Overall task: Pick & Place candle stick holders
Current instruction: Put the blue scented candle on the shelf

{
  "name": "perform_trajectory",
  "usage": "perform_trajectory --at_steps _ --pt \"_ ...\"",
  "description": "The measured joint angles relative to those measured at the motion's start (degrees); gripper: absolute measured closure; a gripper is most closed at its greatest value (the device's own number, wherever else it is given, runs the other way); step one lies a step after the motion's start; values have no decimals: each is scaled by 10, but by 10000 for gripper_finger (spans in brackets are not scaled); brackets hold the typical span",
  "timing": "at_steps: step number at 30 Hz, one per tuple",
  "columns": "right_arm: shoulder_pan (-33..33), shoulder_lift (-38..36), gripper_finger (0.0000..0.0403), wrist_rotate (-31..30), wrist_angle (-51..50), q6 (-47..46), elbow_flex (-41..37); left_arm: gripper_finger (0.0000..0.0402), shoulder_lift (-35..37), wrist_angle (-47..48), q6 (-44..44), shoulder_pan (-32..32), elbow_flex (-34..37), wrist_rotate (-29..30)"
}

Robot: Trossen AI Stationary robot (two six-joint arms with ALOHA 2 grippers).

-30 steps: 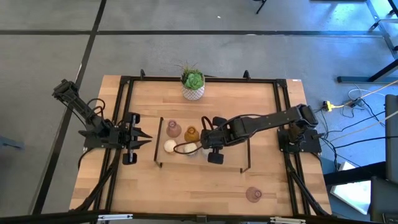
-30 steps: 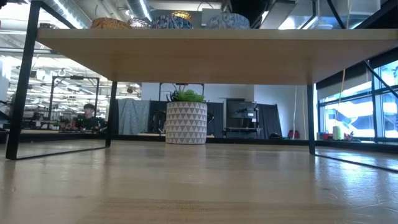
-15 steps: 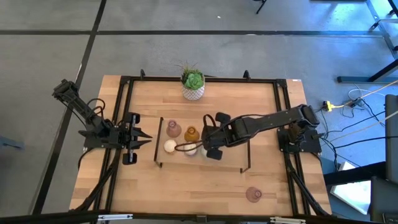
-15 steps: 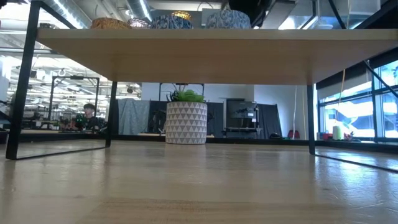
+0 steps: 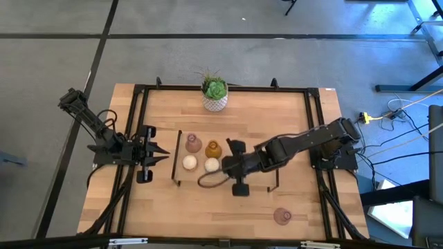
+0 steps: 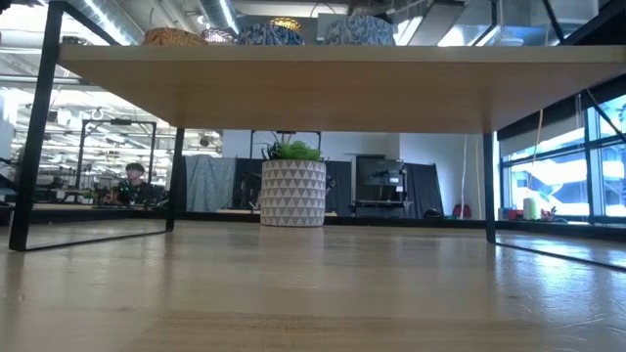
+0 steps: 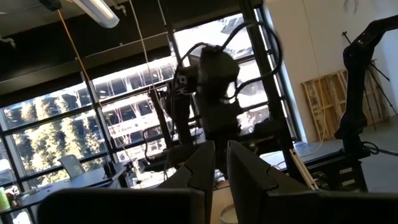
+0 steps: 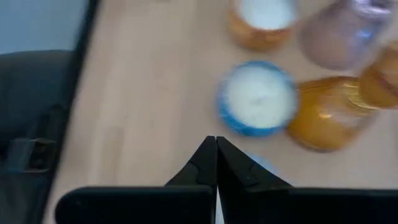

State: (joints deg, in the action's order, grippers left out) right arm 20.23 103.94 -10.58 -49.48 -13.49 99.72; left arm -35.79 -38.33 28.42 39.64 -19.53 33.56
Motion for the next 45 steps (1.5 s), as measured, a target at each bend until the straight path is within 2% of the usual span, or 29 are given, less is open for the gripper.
perform_trajectory --at_steps 4,11,18,45 --pt "16 0 403 19 6 4 0 365 0 0 0 0 0 0" --pt "24 11 403 -16 16 -4 0 365 0 0 1 0 0 0" --pt "23 50 403 -25 29 8 0 365 0 0 0 0 0 0" --pt "16 49 403 -73 -24 -11 0 365 0 0 2 0 0 0"
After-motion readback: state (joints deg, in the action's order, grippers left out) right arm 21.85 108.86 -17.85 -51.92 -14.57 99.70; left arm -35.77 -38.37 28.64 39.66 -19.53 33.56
